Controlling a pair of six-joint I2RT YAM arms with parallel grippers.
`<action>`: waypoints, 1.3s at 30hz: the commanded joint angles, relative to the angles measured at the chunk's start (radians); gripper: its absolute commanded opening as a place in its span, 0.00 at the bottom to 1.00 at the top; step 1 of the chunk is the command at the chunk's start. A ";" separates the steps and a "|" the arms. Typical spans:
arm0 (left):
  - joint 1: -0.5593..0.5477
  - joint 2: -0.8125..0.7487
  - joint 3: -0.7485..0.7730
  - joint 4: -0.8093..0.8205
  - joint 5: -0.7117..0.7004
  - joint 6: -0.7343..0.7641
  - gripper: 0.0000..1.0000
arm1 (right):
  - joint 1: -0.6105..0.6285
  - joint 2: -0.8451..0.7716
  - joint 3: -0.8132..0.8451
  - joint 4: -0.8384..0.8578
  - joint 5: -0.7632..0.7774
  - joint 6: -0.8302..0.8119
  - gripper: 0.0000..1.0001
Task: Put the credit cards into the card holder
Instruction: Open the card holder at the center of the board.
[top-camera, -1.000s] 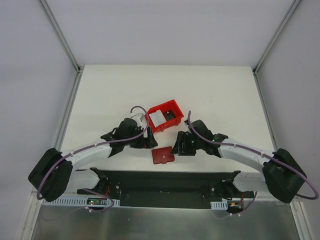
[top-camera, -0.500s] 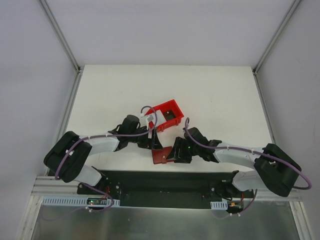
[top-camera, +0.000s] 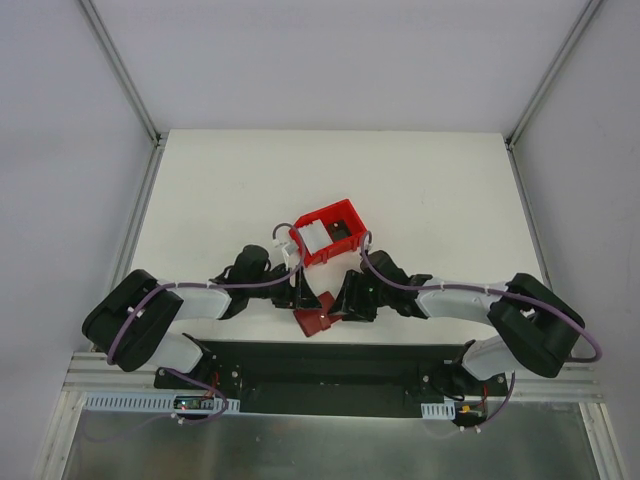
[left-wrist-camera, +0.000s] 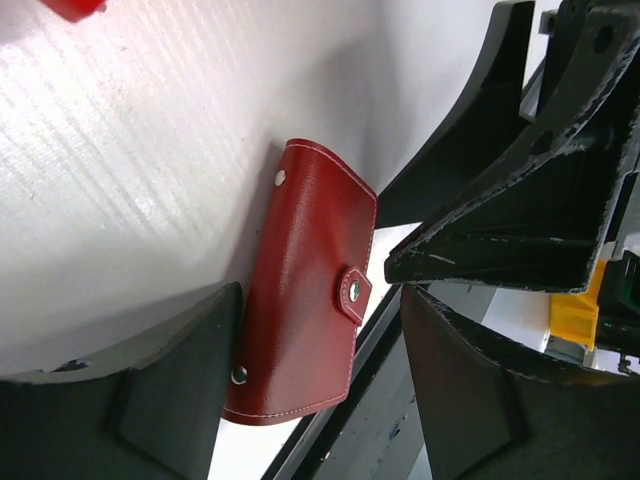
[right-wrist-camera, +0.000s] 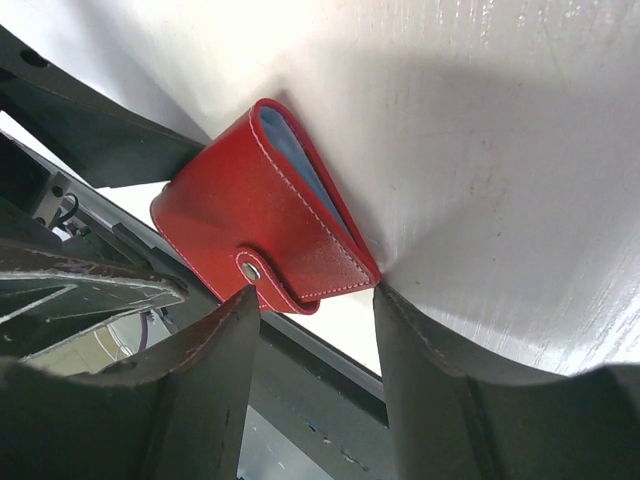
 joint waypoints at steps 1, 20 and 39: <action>0.002 -0.002 -0.033 -0.052 0.010 -0.019 0.62 | -0.003 0.027 0.016 0.012 0.030 0.001 0.52; 0.010 -0.039 0.033 -0.172 -0.025 0.037 0.00 | -0.004 -0.038 0.028 0.005 0.047 -0.108 0.50; 0.011 0.059 0.188 -0.305 -0.004 0.189 0.00 | -0.001 0.042 0.104 0.123 -0.155 -0.399 0.45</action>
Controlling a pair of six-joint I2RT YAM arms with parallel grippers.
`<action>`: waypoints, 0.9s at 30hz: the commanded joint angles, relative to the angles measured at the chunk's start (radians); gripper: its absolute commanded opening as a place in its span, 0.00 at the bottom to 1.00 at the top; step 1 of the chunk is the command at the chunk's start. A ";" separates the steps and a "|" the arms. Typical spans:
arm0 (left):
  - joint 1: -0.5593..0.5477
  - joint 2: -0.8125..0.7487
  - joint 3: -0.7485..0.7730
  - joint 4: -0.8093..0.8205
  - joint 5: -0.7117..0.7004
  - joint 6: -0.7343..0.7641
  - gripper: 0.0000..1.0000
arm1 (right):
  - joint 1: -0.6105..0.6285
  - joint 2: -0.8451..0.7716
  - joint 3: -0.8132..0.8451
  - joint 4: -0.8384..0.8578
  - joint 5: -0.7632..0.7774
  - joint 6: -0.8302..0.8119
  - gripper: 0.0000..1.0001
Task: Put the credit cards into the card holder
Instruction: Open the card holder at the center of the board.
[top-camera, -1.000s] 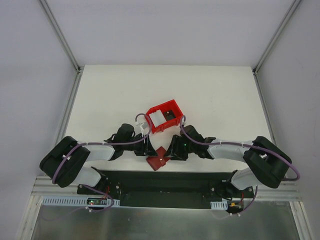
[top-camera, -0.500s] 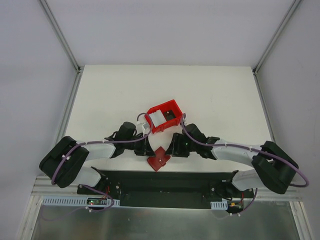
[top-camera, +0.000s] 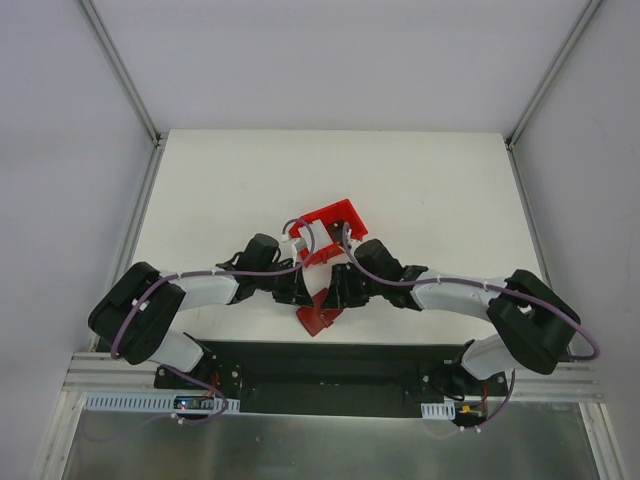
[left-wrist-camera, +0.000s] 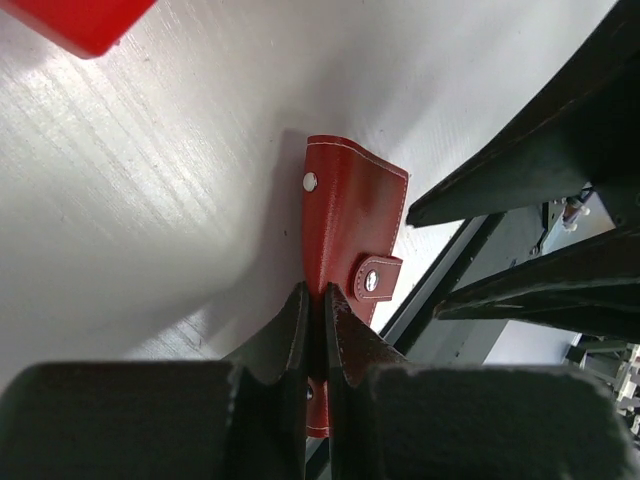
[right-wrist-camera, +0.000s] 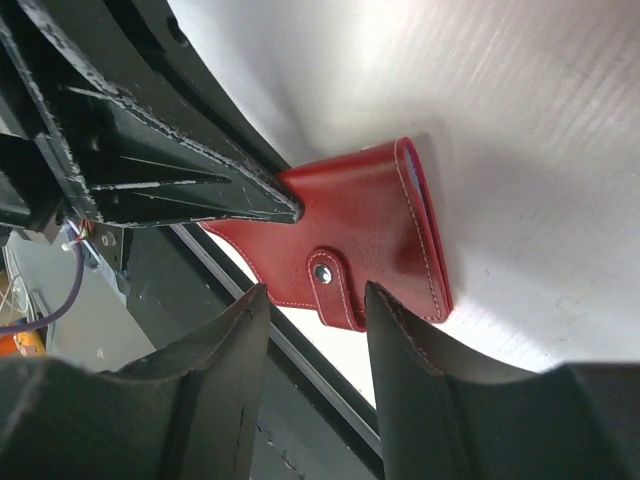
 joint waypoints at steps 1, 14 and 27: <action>0.011 0.029 0.039 -0.019 0.012 0.058 0.00 | -0.001 0.062 0.004 0.128 -0.119 -0.039 0.45; 0.011 0.049 0.051 -0.015 0.004 0.056 0.00 | 0.009 0.106 -0.067 0.148 -0.130 -0.022 0.42; 0.022 0.034 0.019 0.011 -0.112 -0.059 0.00 | 0.062 0.173 -0.041 0.277 -0.285 -0.008 0.08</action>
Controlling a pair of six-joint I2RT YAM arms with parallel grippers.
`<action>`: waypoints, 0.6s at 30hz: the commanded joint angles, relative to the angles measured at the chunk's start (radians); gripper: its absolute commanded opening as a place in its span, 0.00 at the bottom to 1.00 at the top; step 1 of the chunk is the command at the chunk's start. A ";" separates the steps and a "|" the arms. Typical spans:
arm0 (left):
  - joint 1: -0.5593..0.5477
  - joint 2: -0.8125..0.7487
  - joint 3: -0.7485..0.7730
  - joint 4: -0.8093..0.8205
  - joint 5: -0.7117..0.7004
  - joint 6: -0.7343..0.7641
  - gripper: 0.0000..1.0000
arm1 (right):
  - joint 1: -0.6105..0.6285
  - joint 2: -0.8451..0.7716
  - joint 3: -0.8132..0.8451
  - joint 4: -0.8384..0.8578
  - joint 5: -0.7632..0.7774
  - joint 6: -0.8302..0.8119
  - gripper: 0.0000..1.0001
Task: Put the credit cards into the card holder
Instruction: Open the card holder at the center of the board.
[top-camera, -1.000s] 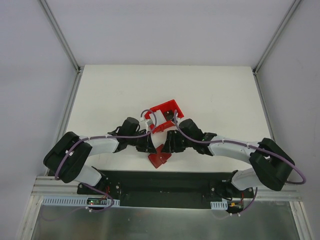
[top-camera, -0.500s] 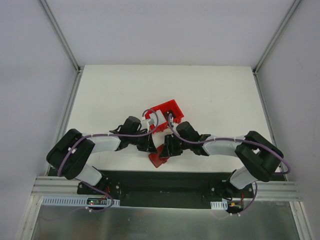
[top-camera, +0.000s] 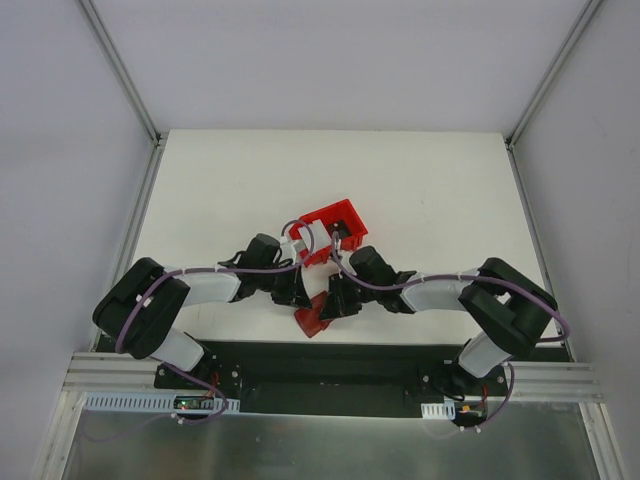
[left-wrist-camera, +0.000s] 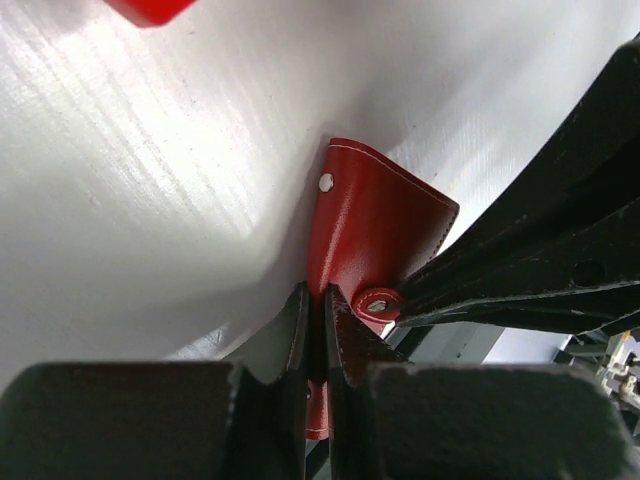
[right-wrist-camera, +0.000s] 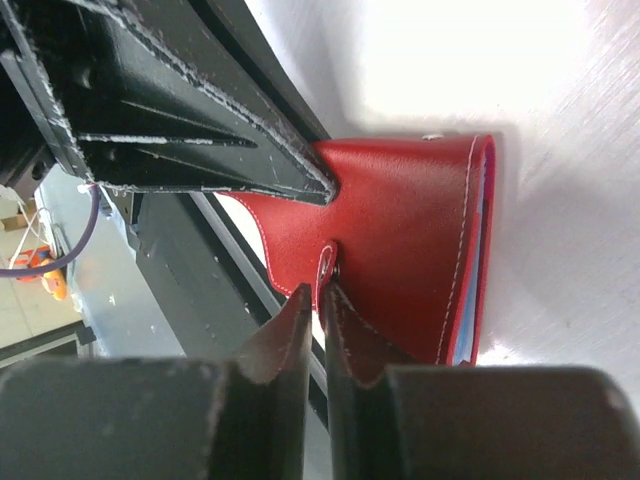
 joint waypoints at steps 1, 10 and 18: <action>0.015 -0.009 -0.007 0.040 -0.117 -0.057 0.00 | 0.049 0.005 0.002 0.063 -0.100 -0.010 0.01; 0.043 -0.021 -0.014 -0.010 -0.243 -0.131 0.00 | 0.075 -0.026 -0.022 0.055 -0.198 -0.084 0.00; 0.056 -0.041 -0.031 -0.009 -0.244 -0.142 0.00 | 0.073 -0.041 -0.021 -0.098 -0.202 -0.171 0.08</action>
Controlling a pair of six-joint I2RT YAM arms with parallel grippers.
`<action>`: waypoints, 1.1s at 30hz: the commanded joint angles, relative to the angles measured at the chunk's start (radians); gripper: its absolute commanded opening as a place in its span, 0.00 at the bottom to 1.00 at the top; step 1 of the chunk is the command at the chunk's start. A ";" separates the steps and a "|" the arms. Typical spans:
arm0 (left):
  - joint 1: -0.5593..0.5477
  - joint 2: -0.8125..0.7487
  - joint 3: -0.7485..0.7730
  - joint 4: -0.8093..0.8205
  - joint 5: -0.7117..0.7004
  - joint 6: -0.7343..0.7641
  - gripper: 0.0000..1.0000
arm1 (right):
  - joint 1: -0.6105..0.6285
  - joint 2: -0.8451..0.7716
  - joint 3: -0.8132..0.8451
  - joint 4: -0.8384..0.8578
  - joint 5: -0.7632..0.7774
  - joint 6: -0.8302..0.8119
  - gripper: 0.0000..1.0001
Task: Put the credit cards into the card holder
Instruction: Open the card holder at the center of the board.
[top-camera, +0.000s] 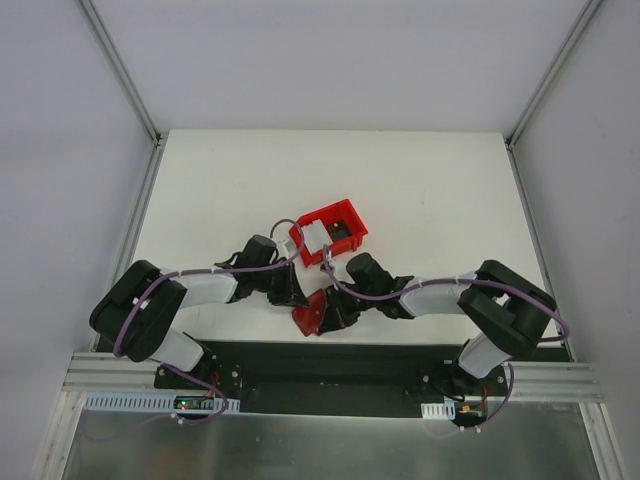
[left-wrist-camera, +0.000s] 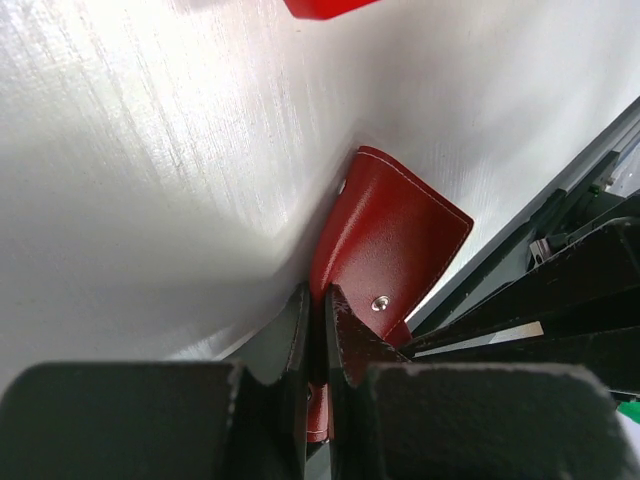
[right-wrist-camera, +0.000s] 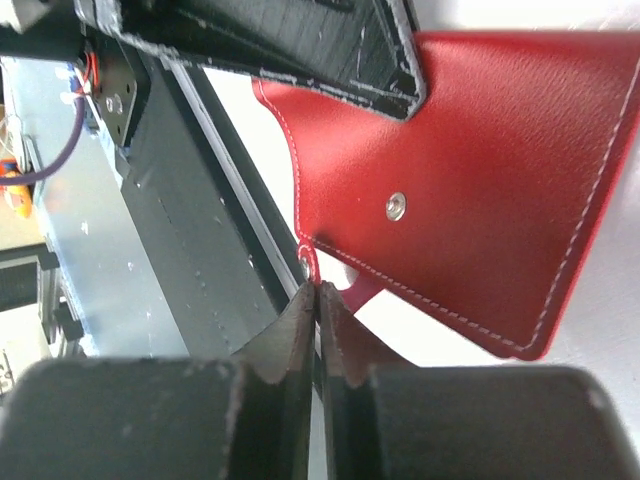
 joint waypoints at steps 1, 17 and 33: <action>0.026 -0.034 -0.016 0.018 -0.148 0.002 0.00 | 0.016 -0.057 -0.004 -0.132 -0.090 -0.052 0.14; -0.074 -0.456 -0.184 -0.072 -0.399 -0.159 0.00 | -0.043 -0.232 0.049 -0.268 0.327 0.272 0.68; -0.122 -0.539 -0.186 -0.127 -0.485 -0.183 0.00 | -0.005 0.000 0.192 -0.320 0.325 0.422 0.59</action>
